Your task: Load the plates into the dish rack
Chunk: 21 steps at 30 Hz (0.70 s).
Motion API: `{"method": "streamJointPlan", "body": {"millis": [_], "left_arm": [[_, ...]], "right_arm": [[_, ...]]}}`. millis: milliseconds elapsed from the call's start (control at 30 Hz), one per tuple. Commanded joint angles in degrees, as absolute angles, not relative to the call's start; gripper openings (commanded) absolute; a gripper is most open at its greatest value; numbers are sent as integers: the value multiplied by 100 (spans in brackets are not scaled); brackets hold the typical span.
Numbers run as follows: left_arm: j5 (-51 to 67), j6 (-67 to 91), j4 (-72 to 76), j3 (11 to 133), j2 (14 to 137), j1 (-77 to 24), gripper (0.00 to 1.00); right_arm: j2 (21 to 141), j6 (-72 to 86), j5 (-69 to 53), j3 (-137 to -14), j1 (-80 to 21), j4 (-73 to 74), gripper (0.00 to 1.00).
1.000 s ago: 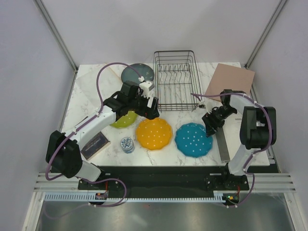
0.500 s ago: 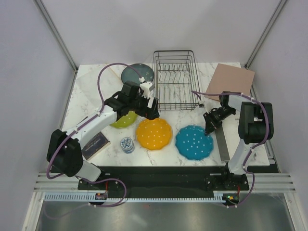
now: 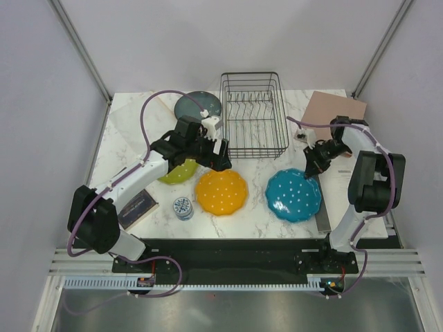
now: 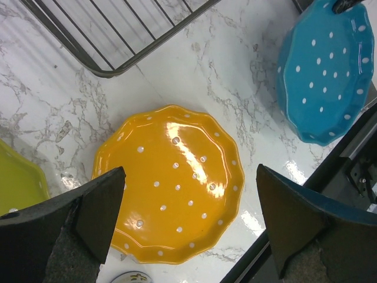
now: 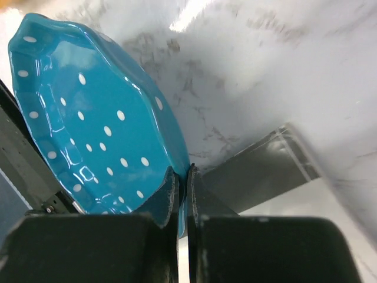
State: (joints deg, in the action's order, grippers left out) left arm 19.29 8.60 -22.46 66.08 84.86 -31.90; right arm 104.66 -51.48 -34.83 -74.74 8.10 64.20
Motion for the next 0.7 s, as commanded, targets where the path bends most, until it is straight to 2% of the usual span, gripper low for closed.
{"method": "streamJointPlan", "body": {"millis": [0, 267, 500, 667], "left_arm": [[2215, 1064, -1934, 6978, 8587, -3182, 99], [2487, 1229, -1679, 7207, 8675, -3182, 99], [3409, 2012, -880, 7295, 8938, -3190, 92], [3524, 2162, -537, 7646, 9456, -3234, 89]], "right_arm": [[10063, -5107, -4815, -8655, 782, 7828, 0], [10108, -4879, -4930, -9711, 765, 8367, 0], [10406, -3833, -5071, -10484, 633, 8043, 0], [10775, -3595, -5098, -11161, 396, 7954, 0]]}}
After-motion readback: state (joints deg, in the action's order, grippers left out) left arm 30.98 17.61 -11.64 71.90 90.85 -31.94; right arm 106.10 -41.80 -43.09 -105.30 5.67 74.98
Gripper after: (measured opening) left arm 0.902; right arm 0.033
